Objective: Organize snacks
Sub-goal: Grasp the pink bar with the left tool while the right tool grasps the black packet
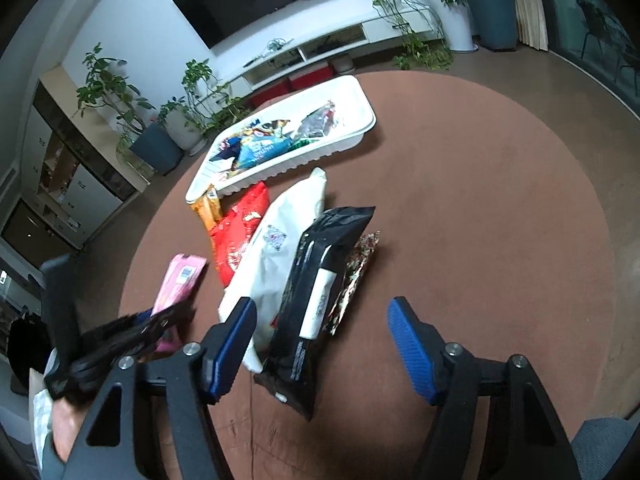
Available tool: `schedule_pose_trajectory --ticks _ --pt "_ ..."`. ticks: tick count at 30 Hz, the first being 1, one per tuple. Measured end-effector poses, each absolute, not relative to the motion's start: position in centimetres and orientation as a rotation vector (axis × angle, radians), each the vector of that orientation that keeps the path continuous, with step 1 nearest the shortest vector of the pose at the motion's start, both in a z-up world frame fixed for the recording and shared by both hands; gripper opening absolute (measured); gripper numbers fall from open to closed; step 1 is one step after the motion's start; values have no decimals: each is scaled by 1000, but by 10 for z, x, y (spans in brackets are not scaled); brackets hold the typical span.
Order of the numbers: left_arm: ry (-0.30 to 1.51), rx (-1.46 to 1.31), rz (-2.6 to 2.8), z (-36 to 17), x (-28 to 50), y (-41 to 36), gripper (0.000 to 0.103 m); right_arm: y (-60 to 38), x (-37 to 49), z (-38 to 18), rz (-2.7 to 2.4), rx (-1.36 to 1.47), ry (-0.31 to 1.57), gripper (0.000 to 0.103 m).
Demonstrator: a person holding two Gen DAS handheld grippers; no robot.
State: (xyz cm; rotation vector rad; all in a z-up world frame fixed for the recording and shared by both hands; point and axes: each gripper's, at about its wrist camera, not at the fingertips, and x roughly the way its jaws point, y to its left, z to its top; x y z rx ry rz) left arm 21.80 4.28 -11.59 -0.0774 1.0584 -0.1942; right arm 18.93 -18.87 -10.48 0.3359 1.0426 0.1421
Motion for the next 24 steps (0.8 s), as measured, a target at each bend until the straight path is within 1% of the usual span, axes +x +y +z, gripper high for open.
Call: schedule_pose_trajectory --ticks 3,9,12,14,15,17,20,24 --pt "1058 -83 -200 -116 210 42 25 -182 196 -112 130 301 1075 68" --pt "1055 -90 -210 -116 205 41 25 -177 207 -129 131 262 1125 61" --pt "1054 -93 -212 -116 205 41 25 -174 208 -132 126 212 1121 54" --pt "1054 -93 -215 -116 204 41 25 -175 209 -133 126 194 1120 45" --pt "1054 -94 -215 -117 205 41 25 -176 209 -133 125 193 1120 43" --pt "1055 -92 -216 -117 204 41 25 -181 209 -133 125 195 1121 35" --pt "1055 -88 -217 -117 205 39 25 -184 207 -132 132 197 1122 31" --pt "1055 -93 -220 -118 206 38 25 -187 204 -132 137 205 1124 28"
